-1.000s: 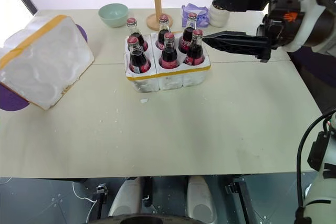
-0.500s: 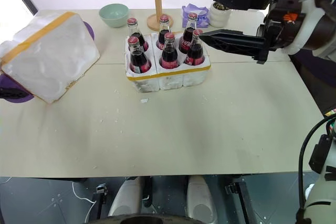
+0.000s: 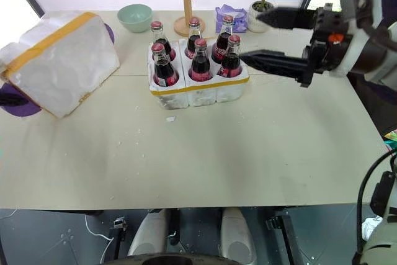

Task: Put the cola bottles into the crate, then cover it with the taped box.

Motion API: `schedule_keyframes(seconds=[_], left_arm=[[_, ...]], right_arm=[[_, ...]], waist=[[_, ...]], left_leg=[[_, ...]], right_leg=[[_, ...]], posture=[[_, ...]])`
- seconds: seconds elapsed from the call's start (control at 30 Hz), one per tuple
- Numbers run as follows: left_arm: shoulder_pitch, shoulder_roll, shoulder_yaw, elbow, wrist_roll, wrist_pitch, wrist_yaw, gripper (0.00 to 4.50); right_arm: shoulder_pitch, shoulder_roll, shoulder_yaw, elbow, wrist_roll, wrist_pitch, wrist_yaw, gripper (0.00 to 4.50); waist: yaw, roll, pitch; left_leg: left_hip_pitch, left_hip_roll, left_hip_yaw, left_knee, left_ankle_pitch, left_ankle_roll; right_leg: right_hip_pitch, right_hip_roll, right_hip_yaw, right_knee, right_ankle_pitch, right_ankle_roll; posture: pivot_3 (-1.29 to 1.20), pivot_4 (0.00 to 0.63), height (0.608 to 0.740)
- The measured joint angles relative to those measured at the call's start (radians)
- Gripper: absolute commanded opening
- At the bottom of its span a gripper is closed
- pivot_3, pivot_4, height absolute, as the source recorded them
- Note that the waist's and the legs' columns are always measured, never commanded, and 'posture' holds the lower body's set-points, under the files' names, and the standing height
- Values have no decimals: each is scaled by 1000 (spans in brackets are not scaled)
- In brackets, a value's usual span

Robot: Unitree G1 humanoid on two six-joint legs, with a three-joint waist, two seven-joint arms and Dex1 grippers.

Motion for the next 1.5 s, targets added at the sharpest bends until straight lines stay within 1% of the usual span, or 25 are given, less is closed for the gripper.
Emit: schedule_keyframes(seconds=[0.07,0.13,0.2,0.27,0.33,0.4,0.47,0.57,0.67,0.8,0.93,1.07,1.17,1.23,1.4,1.47,1.5], left_arm=[[33,-17,43,-68,-26,-103,105,314],[62,-49,94,-174,-59,-180,195,314],[86,-84,129,-306,-88,-201,262,314],[113,-105,139,-430,-91,-199,308,314],[140,-125,139,-562,-87,-175,345,314],[141,-181,124,-719,-45,-100,404,314],[120,-228,79,-852,18,-34,450,314],[92,-274,24,-1003,83,37,461,314],[93,-305,-22,-1058,131,49,479,314],[131,-305,-97,-1067,255,8,532,314],[171,-306,-134,-1110,345,-19,560,314],[186,-362,-142,-1158,381,-25,572,314],[195,-388,-150,-1181,385,-18,551,314],[195,-386,-149,-1190,388,-16,537,314],[239,-330,-148,-1237,440,-41,518,314],[276,-329,-160,-1245,471,-57,528,1329],[286,-329,-163,-1248,480,-66,528,1746]], right_arm=[[41,-3,-3,9,-27,-14,-2,4500],[62,-3,-4,13,-38,-25,-8,4500],[75,3,-7,11,-38,-36,-14,4500],[89,12,-8,11,-38,-38,-23,4500],[104,17,-9,11,-38,-38,-33,4500],[109,36,-19,10,-36,-39,-52,4500],[111,65,-22,8,-29,-40,-78,4500],[123,90,-27,3,-24,-39,-109,4500],[147,95,-38,-6,-21,-39,-128,4500],[180,115,-62,-35,-7,-39,-158,4500],[189,122,-73,-60,15,-39,-183,4500],[194,123,-89,-61,21,-39,-204,4500],[201,124,-89,-64,21,-39,-214,4500],[207,124,-90,-65,21,-39,-220,4500],[211,130,-106,-65,23,-39,-235,4500],[211,132,-106,-65,22,-40,-239,4500],[211,132,-106,-65,22,-40,-239,4500]], waist=[[2,-1,0],[4,-1,0],[3,-1,0],[0,-1,0],[-1,-1,0],[-1,-1,0],[1,-1,0],[0,-1,0],[-3,-1,0],[-4,-1,0],[1,-1,0],[20,-1,0],[23,-1,0],[22,-1,0],[18,0,-1],[20,0,-1],[21,0,-1]], left_leg=[[0,0,-1,1,0,0],[0,0,-1,2,0,0],[0,0,-1,3,0,0],[0,0,-1,3,0,0],[1,-1,-1,3,0,0],[1,0,-2,3,0,0],[1,-1,-2,3,0,0],[1,-1,-2,3,0,0],[2,-1,-2,2,0,0],[2,-1,-2,2,0,0],[2,-1,-3,3,0,0],[2,-1,-3,4,0,0],[2,-1,-3,4,0,0],[2,-1,-3,3,0,0],[3,-1,-3,3,0,0],[3,-1,-3,3,0,0],[3,-1,-3,3,0,0]], right_leg=[[1,0,0,0,0,0],[2,0,0,0,1,1],[3,0,0,0,1,2],[3,0,0,0,2,3],[3,0,0,0,2,3],[3,1,0,1,2,3],[3,1,0,0,2,4],[4,1,1,0,2,4],[4,2,1,0,2,4],[4,2,1,1,2,4],[4,2,1,0,2,4],[6,2,1,0,2,4],[5,2,1,0,2,4],[5,2,1,0,2,4],[6,2,1,0,2,4],[6,2,1,0,2,4],[6,2,1,0,2,4]], posture=[[0,150,740],[0,150,740],[0,150,740],[0,150,740],[0,150,740],[0,150,740],[0,150,740],[0,150,740],[0,150,740],[0,150,740],[0,150,740],[0,150,740],[0,150,740],[0,150,740],[0,150,740],[0,150,740],[0,150,740]])
